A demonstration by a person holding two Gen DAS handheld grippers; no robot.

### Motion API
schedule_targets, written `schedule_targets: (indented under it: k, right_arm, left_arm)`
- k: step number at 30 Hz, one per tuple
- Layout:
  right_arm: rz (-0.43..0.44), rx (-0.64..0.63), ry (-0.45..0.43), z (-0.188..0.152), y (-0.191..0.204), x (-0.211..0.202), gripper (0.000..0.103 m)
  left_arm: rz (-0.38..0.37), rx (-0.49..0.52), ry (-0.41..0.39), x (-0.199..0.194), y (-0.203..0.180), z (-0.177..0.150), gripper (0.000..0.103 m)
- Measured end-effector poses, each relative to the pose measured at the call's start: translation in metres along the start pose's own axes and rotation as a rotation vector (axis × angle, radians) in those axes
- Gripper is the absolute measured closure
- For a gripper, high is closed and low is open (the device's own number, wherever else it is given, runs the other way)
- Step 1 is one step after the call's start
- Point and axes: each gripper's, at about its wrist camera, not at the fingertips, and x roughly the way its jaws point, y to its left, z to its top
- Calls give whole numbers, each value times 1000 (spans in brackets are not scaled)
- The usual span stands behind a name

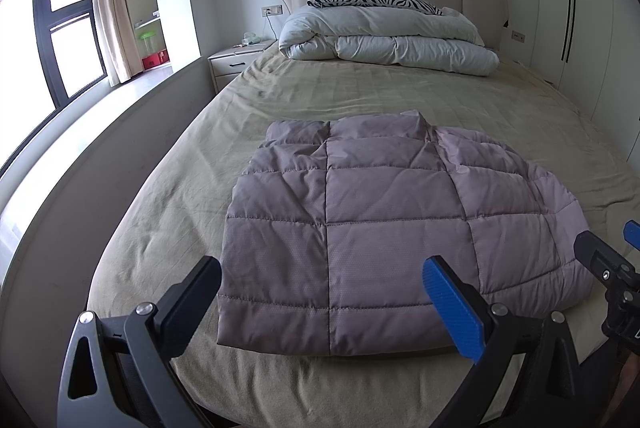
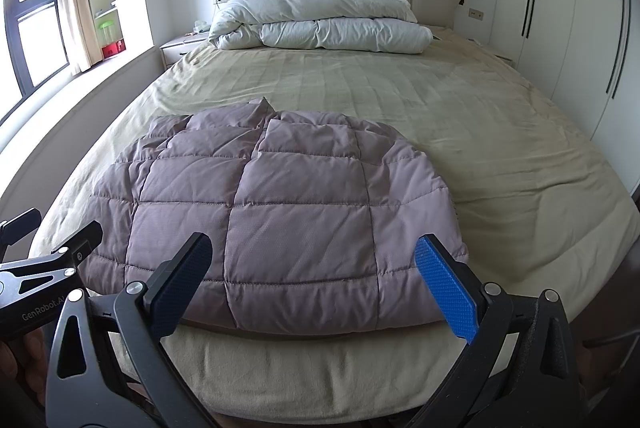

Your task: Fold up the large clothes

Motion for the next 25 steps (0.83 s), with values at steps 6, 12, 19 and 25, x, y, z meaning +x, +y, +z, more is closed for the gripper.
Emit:
schedule_targets:
  k: [6, 12, 19, 25]
  right_arm:
    - [2, -3, 3, -2, 1, 2, 0]
    - [5, -6, 5, -4, 1, 4, 0]
    - [6, -4, 6, -4, 1, 3, 0]
    - [8, -4, 9, -5, 1, 4, 0]
  left_arm:
    - [-2, 0, 1, 0, 0, -1, 0]
    - [-3, 1, 2, 0, 0, -1, 0]
    - [-13, -4, 8, 0, -1, -2, 0]
    - [-23, 3, 0, 1, 2, -2, 0]
